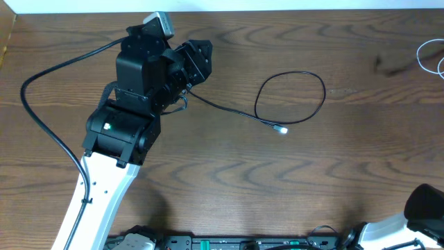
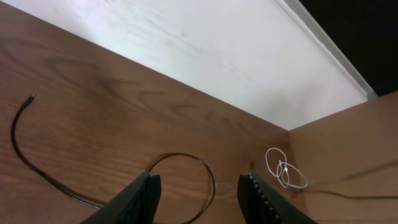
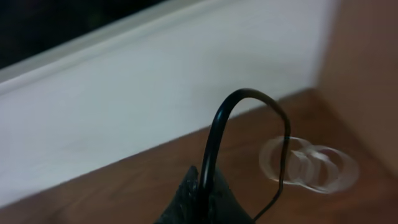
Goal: Untangle cables
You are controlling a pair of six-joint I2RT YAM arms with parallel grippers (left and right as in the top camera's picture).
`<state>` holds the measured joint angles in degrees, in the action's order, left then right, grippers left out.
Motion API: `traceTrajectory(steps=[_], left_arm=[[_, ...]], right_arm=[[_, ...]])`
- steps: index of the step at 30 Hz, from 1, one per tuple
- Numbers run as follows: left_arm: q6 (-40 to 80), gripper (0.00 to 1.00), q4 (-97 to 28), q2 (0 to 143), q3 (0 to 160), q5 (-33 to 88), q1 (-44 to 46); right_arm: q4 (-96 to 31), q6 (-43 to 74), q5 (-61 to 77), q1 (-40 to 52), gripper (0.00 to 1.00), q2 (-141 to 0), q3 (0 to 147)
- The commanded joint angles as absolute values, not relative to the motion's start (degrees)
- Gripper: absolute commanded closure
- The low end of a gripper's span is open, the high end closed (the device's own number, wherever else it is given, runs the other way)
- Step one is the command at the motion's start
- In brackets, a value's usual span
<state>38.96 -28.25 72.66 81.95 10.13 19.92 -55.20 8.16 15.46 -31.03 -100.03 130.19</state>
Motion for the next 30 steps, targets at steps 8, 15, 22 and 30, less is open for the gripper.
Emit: traceTrajectory(steps=[8,15,22,30], left_arm=[[38.15,0.54,-28.25,72.88,82.63,9.37,19.68],[38.17,0.54,-28.25,72.99,82.63,9.37,19.68],[38.17,0.54,-28.25,72.99,82.63,9.37,19.68],[38.17,0.54,-28.25,72.99,82.63,9.37,19.68]], right_arm=[[-55.46,10.92,9.23,-47.24,0.99,-99.79,130.5],[-52.01,12.21,8.91,-54.52,0.99,-103.39,130.47],[-50.35,12.86,8.93,-55.83,0.99,-112.09,130.47],[-51.03,13.28,11.09,-55.79,0.1,-120.44,130.47]])
